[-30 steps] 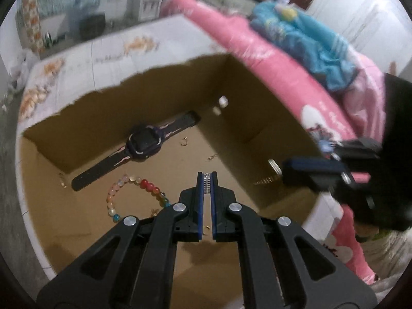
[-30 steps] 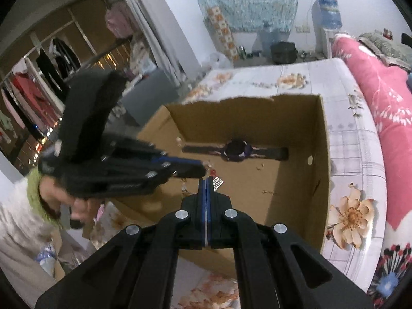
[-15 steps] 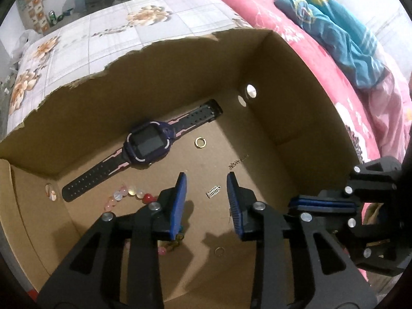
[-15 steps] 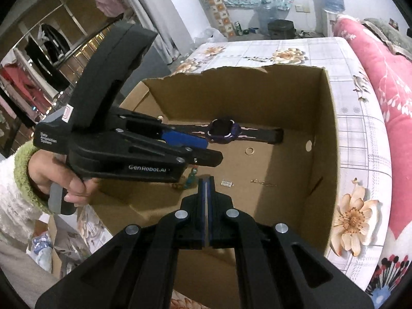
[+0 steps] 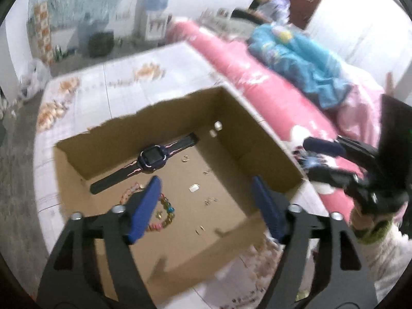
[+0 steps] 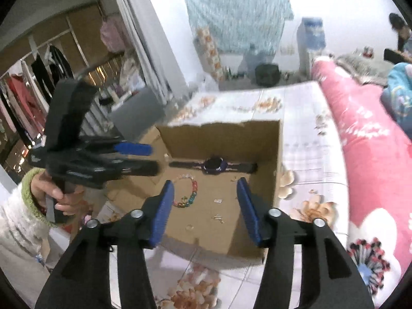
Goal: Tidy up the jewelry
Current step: 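Withdraw both grippers from the box back over the tablecloth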
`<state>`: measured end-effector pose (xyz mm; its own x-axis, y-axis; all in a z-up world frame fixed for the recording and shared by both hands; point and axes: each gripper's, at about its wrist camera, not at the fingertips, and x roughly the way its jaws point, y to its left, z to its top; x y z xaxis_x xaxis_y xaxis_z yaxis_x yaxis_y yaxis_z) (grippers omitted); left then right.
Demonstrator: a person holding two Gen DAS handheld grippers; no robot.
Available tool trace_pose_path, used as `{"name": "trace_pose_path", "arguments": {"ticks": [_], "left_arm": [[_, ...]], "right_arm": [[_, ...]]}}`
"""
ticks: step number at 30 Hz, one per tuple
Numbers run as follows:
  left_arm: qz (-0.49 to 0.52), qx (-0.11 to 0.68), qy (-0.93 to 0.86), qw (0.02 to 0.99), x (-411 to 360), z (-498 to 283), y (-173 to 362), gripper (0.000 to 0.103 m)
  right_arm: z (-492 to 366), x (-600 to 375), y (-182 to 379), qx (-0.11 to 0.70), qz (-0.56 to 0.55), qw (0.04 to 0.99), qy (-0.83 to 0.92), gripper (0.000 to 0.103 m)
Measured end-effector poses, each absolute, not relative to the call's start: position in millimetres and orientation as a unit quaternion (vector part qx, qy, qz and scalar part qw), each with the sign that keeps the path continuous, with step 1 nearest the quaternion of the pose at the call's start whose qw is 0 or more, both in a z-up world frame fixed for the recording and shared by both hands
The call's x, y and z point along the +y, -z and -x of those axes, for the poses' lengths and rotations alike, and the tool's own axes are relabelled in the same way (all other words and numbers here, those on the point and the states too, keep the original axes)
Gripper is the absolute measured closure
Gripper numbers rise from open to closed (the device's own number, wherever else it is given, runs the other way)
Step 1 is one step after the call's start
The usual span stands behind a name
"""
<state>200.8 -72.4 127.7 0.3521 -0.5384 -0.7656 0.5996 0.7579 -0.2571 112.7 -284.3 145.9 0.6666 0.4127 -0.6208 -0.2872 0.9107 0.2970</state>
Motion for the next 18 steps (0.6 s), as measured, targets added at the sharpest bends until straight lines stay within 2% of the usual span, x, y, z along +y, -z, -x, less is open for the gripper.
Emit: {"name": "trace_pose_path", "arguments": {"ticks": [2, 4, 9, 15, 18], "left_arm": [[-0.024, 0.42, 0.357, 0.834, -55, -172, -143, 0.018], [-0.019, 0.397, 0.359, 0.844, -42, -144, -150, 0.016], [-0.014, 0.385, 0.357, 0.851, -18, -82, -134, 0.013], [0.016, 0.426, 0.333, 0.841, -14, -41, -65, 0.012], [-0.004, 0.452, 0.296, 0.842, -23, -40, -26, 0.012]], "right_arm": [[-84, -291, -156, 0.335, -0.088, 0.92, -0.184, 0.046], [-62, -296, -160, 0.316, -0.09, 0.927, -0.179, 0.041], [-1, -303, -147, 0.294, -0.099, 0.939, -0.146, 0.038], [20, -301, -90, 0.347, -0.133, 0.921, -0.119, 0.038], [8, -290, -56, 0.393, -0.145, 0.903, -0.098, 0.039]]}}
